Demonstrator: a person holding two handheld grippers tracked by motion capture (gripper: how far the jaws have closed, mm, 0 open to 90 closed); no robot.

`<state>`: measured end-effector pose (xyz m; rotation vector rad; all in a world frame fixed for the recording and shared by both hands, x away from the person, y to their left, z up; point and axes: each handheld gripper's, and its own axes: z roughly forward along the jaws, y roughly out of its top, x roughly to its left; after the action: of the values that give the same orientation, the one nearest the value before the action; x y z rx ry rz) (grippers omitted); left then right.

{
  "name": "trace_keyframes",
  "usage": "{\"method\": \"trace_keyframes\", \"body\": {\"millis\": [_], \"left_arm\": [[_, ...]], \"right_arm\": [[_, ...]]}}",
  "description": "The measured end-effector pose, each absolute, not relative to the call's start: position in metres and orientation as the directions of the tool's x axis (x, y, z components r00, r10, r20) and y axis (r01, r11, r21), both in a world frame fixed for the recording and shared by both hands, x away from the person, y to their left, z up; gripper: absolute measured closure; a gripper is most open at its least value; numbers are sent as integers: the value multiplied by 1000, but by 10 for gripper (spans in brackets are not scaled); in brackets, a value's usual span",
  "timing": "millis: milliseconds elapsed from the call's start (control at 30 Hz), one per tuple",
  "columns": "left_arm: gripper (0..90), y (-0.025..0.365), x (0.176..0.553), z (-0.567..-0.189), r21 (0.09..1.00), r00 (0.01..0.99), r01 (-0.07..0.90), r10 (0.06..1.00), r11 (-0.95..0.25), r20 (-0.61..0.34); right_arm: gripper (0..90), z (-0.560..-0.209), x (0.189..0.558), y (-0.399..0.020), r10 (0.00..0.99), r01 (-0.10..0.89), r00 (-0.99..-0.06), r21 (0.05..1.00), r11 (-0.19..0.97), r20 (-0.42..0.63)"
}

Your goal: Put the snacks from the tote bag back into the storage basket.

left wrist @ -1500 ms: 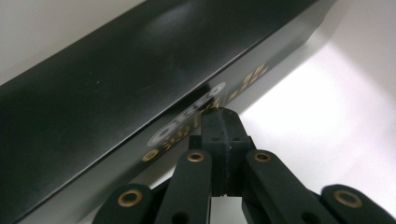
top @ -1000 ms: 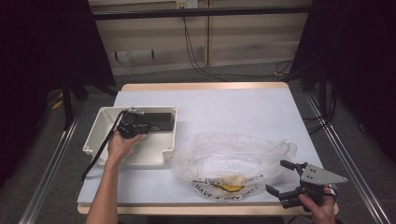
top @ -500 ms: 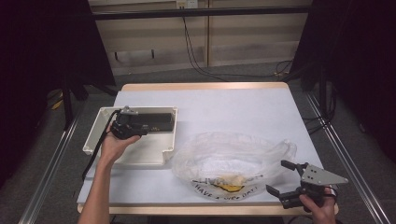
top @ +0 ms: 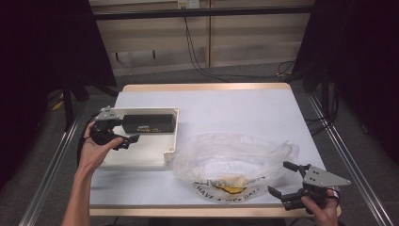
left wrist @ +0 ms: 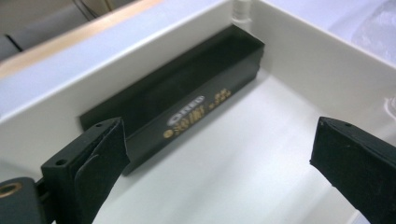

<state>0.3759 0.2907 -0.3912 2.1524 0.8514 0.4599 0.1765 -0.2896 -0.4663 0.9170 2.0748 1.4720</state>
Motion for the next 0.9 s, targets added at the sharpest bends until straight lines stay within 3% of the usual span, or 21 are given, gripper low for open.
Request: {"method": "trace_keyframes", "body": {"millis": [333, 700, 900], "left_arm": [[34, 332, 355, -373, 805, 671, 399, 738, -439, 70], [33, 359, 335, -386, 834, 571, 407, 817, -373, 86], [30, 359, 308, -395, 847, 573, 380, 814, -372, 100]], "right_arm": [[2, -466, 176, -290, 732, 261, -681, 942, 209, 26], [2, -465, 176, -293, 739, 264, -674, 942, 208, 25], [2, -465, 176, -293, 743, 264, -669, 942, 209, 23]]}}
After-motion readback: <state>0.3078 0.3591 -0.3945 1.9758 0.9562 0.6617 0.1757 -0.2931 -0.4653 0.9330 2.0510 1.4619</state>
